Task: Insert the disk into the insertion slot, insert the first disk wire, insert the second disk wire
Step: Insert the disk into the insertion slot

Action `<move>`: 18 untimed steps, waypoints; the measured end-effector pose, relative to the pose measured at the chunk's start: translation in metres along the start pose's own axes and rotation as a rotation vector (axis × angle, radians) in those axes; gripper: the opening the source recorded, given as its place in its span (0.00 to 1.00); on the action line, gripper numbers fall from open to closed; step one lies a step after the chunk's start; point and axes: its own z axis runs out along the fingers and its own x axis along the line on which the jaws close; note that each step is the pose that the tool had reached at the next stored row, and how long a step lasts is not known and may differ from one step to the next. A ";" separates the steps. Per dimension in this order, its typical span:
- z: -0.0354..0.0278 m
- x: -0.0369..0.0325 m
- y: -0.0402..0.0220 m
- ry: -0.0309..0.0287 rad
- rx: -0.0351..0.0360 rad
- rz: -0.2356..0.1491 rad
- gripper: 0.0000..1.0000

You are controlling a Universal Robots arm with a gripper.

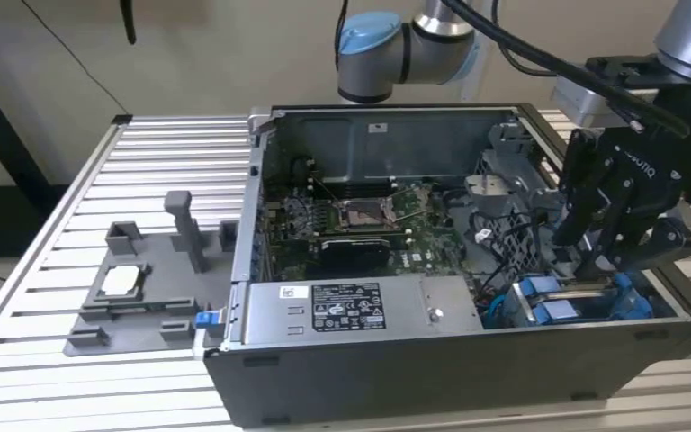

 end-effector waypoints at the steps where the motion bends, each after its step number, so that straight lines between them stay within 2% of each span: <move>1: -0.0064 -0.0004 0.0003 0.0001 0.0011 0.000 0.47; 2: -0.0130 -0.0007 0.0007 0.0000 0.0024 0.000 0.47; 4: -0.0168 -0.0013 0.0011 0.0000 0.0076 0.000 0.47; 5: -0.0170 -0.0017 0.0012 -0.0004 0.0149 0.000 0.47; 6: -0.0172 -0.0019 0.0016 -0.0010 0.0291 0.000 0.47; 7: -0.0172 -0.0020 0.0023 -0.0040 0.0468 0.000 0.47; 10: -0.0172 -0.0028 0.0040 -0.0168 0.0992 -0.001 0.47; 11: -0.0171 -0.0035 0.0042 -0.0213 0.1139 -0.001 0.47; 14: -0.0171 -0.0076 0.0044 -0.0287 0.1440 -0.002 0.47; 17: -0.0163 -0.0114 0.0044 -0.0305 0.1726 -0.011 0.47; 18: -0.0158 -0.0124 0.0044 -0.0308 0.1802 -0.018 0.47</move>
